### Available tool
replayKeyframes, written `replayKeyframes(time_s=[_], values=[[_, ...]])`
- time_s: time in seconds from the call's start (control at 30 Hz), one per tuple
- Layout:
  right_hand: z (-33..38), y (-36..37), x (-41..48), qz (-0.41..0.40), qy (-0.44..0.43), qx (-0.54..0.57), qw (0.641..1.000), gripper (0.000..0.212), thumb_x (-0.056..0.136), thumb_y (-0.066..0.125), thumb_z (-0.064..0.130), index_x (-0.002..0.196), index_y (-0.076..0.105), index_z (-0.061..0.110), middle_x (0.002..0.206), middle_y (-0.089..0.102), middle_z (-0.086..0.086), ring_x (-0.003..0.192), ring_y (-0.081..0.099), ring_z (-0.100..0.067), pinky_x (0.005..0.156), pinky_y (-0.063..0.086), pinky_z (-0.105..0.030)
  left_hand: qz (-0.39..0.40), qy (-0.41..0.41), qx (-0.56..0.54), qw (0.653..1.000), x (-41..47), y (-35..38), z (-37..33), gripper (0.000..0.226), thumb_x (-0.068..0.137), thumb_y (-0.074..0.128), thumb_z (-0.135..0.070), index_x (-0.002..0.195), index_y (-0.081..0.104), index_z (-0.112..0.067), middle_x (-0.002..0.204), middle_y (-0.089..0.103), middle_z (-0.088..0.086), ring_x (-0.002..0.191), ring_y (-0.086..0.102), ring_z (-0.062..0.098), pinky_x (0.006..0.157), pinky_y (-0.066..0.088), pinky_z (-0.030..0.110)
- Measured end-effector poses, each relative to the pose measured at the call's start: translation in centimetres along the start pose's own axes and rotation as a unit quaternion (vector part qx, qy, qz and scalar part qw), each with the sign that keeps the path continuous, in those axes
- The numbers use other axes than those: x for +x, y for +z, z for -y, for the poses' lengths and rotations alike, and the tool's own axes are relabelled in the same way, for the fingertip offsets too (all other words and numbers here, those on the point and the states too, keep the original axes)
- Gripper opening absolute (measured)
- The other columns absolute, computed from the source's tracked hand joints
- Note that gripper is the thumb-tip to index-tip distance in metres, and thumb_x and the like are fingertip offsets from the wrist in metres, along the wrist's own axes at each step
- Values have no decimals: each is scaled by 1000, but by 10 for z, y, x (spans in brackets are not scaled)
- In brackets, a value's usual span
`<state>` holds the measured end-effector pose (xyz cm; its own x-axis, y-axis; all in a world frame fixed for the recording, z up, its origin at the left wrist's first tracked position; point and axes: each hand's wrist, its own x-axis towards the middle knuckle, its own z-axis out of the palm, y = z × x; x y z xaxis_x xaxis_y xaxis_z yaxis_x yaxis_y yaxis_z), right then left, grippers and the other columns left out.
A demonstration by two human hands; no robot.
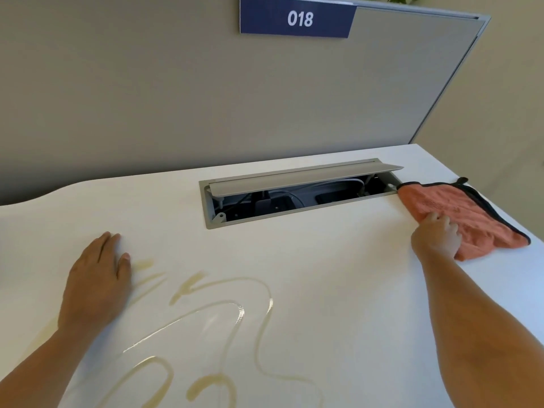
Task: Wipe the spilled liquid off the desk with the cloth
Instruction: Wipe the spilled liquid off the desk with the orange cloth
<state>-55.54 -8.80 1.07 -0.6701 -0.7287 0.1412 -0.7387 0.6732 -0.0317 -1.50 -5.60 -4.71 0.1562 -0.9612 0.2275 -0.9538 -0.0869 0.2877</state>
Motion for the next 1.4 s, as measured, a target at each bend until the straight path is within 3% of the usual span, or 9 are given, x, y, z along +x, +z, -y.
replayKeyframes(time_s=[0.23,0.4,0.63,0.8,0.93,1.17,1.27,1.33,1.4], values=[[-5,-3,12,-33,-49,-71,996,29,79,51,-20,107,54,-16,98,60,-34,95,59,-47,75,51,-50,-15,-27,-24,999,1,3,1,40,93,45,-13,132,44,-2,141,44,21,131,39,37,110,32,51],[0,-14,15,-131,-42,11,990,22,86,42,-12,106,51,-14,105,57,-37,102,52,-49,87,39,-54,-3,-29,-28,999,0,-2,-2,41,93,44,-12,132,43,-1,142,43,21,133,37,36,112,29,50],[33,-60,-12,-155,-28,134,978,16,89,38,1,98,50,-4,97,62,-28,89,59,-45,68,38,-40,16,-19,-23,999,-4,-9,-12,44,94,43,-11,134,41,6,143,41,25,135,35,37,115,27,48],[67,-110,-51,-108,-81,253,958,26,89,32,12,100,53,2,95,62,-26,78,51,-38,70,35,-38,16,-16,-9,1000,-10,-26,-23,43,94,43,-13,133,44,5,141,45,24,133,41,35,114,28,45],[101,-135,-104,-60,-184,338,921,22,90,35,14,100,54,8,81,55,-13,73,48,-31,66,37,-34,18,4,8,1000,-20,-43,-21,42,95,40,-14,134,44,0,141,47,19,132,44,31,114,28,42],[170,-102,-224,161,-347,374,845,30,95,39,20,119,57,20,94,65,2,76,58,-14,69,43,-23,14,-45,5,999,-48,-67,11,42,97,34,-16,137,42,-5,145,44,13,135,39,25,116,23,36],[188,-75,-256,285,-410,291,816,26,96,44,26,118,56,19,71,58,9,61,50,-3,58,40,-17,13,-58,-6,998,-56,-72,26,41,97,35,-16,136,44,-5,144,45,13,134,40,26,115,24,36],[193,-65,-266,353,-419,265,793,32,93,52,31,123,53,20,85,66,5,74,55,-7,71,44,-21,9,-65,-16,998,-60,-73,35,40,96,36,-14,134,46,-5,142,47,13,133,42,27,114,27,37],[198,-58,-270,335,-426,285,790,43,90,54,38,131,47,26,112,62,3,98,56,-11,89,47,-28,5,-70,-32,997,-64,-72,41,39,96,37,-12,132,48,-4,140,49,13,131,43,28,113,29,38]])
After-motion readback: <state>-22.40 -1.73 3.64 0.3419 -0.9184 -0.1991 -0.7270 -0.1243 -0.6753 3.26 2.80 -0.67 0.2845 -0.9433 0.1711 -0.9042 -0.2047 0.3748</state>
